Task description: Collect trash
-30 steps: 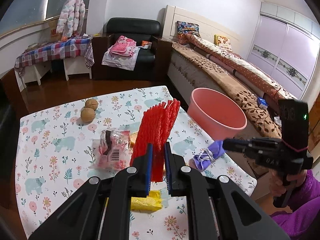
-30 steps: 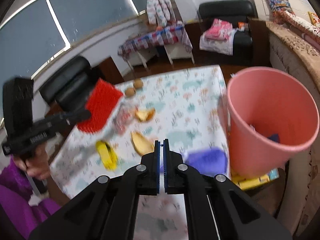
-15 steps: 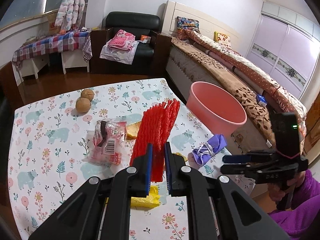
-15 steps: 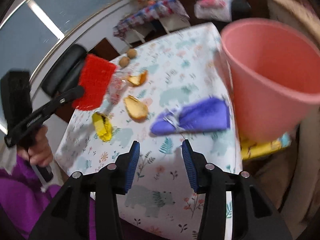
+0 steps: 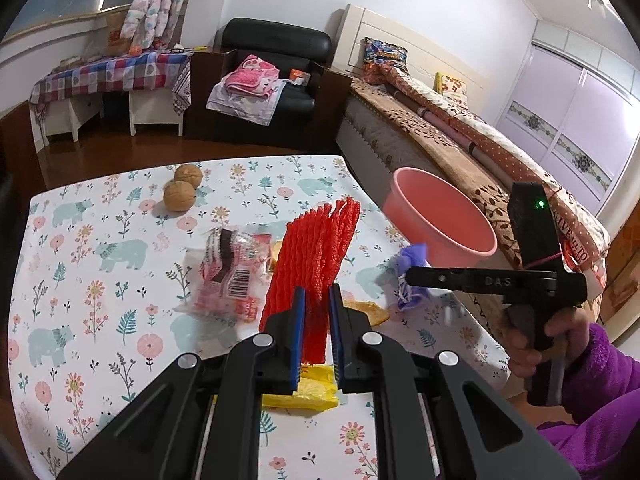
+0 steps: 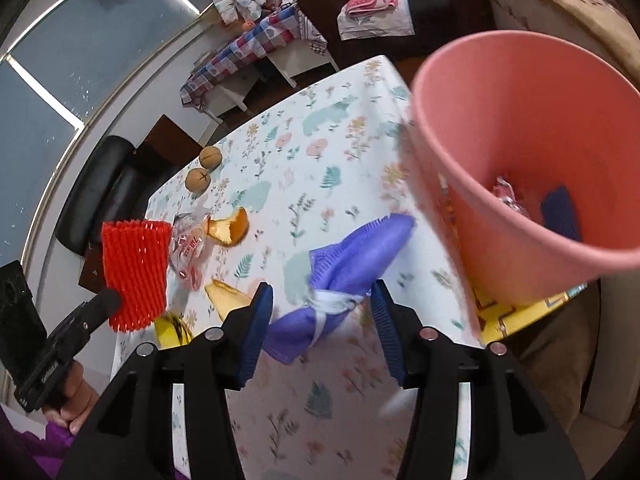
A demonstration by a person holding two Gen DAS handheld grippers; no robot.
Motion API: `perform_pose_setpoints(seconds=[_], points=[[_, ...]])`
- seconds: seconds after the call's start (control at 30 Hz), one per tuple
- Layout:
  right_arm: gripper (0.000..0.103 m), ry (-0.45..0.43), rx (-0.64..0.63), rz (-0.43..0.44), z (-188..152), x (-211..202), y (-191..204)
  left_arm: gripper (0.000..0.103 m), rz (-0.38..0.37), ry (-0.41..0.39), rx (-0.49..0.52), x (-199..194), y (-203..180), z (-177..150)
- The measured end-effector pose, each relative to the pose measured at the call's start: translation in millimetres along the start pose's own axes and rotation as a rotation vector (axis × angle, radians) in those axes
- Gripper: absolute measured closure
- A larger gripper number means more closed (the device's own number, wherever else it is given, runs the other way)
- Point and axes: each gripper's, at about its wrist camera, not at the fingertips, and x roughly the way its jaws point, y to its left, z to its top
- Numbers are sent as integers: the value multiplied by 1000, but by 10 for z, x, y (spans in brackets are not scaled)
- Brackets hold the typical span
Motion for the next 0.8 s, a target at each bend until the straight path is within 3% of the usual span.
perform_pose_setpoints(seconds=[0.17,0.33,0.37,0.5,0.8], points=[[51,-28,-83,-83,-6,109,204,92,-8,0,-14,24,18,4],[53,-39,-147,-106,-89,145,277,92,-12,5,-19,65,6,23],[60,-32,-154,-106,-111,162,281,92,-12,6,-24,78,7,28],[65,-45,-176,-99,-182,158,292,92,-11,7,-37,117,-15,48],[66,-173,-209,-86,-193,-185,322,92,-12,-9,-36,135,-164,174]])
